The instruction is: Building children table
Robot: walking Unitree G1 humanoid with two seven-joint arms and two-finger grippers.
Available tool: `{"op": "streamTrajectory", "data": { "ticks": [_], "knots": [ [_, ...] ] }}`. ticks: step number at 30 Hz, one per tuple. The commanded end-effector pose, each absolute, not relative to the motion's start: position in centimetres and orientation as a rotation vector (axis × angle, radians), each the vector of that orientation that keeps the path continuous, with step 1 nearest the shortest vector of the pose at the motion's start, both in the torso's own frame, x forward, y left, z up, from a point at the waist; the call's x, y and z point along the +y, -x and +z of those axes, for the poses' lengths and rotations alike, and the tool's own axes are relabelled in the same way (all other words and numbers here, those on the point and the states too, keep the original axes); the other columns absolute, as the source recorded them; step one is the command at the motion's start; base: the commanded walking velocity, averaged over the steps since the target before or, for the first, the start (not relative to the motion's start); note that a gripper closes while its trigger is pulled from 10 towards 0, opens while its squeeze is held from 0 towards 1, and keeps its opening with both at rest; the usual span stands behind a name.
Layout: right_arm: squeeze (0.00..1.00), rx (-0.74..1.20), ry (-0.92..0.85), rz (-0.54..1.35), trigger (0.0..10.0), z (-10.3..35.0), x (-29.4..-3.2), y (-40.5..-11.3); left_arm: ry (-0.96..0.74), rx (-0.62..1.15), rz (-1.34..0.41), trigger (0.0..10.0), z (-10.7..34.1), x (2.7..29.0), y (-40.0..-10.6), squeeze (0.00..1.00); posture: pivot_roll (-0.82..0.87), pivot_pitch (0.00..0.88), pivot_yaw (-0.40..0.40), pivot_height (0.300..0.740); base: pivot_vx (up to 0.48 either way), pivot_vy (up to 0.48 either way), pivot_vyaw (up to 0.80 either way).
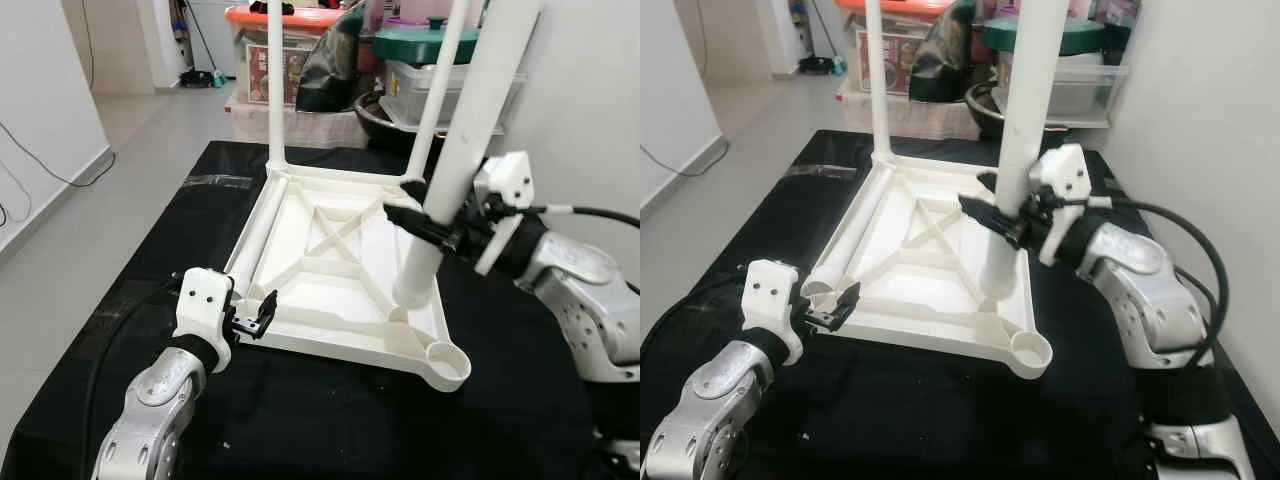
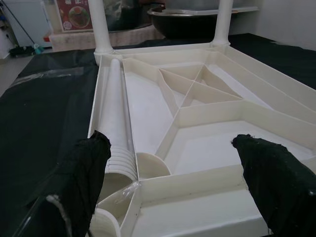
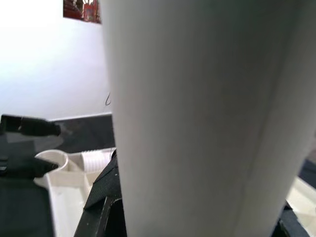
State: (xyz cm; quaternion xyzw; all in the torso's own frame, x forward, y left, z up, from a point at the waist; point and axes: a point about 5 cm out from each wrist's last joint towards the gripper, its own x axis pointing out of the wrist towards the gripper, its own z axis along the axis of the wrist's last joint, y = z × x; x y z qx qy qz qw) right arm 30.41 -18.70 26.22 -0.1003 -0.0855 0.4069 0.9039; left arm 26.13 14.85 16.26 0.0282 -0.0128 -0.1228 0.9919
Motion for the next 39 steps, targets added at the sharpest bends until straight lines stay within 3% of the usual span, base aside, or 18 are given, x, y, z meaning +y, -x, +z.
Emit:
{"op": "streamTrajectory", "data": {
  "ticks": [1, 16, 27, 34, 39],
  "knots": [
    [0.0, -0.177, 0.233, 0.868, 10.0, 26.3, -18.6, -30.0, -0.067, -0.008, -0.239, 10.0, 15.8, 15.2, -26.1, 0.0, 0.06, 0.0, -0.087, 0.74, 0.0, 0.0, 0.0],
    [0.0, -0.03, 0.319, 0.796, 10.0, 23.8, -22.7, -28.7, -0.068, 0.006, -0.253, 10.0, 15.4, 15.1, -26.4, 0.0, 0.03, 0.0, -0.064, 0.74, 0.0, 0.0, 0.0],
    [0.0, -0.056, 0.278, 0.816, 10.0, 24.0, -21.6, -27.8, -0.069, 0.012, -0.254, 10.0, 15.1, 15.1, -26.6, 0.0, 0.02, 0.0, -0.066, 0.74, 0.0, 0.0, 0.0],
    [0.0, -0.022, 0.228, 0.856, 10.0, 22.1, -20.1, -25.7, -0.069, 0.019, -0.258, 10.0, 15.0, 15.1, -26.7, 0.0, 0.01, 0.0, -0.053, 0.74, 0.0, 0.0, 0.0],
    [0.0, 0.017, 0.253, 0.845, 10.0, 21.1, -20.5, -25.1, -0.073, 0.019, -0.267, 10.0, 14.9, 15.1, -26.9, 0.0, 0.0, 0.0, -0.043, 0.74, 0.0, 0.0, 0.0]
  ]
}}
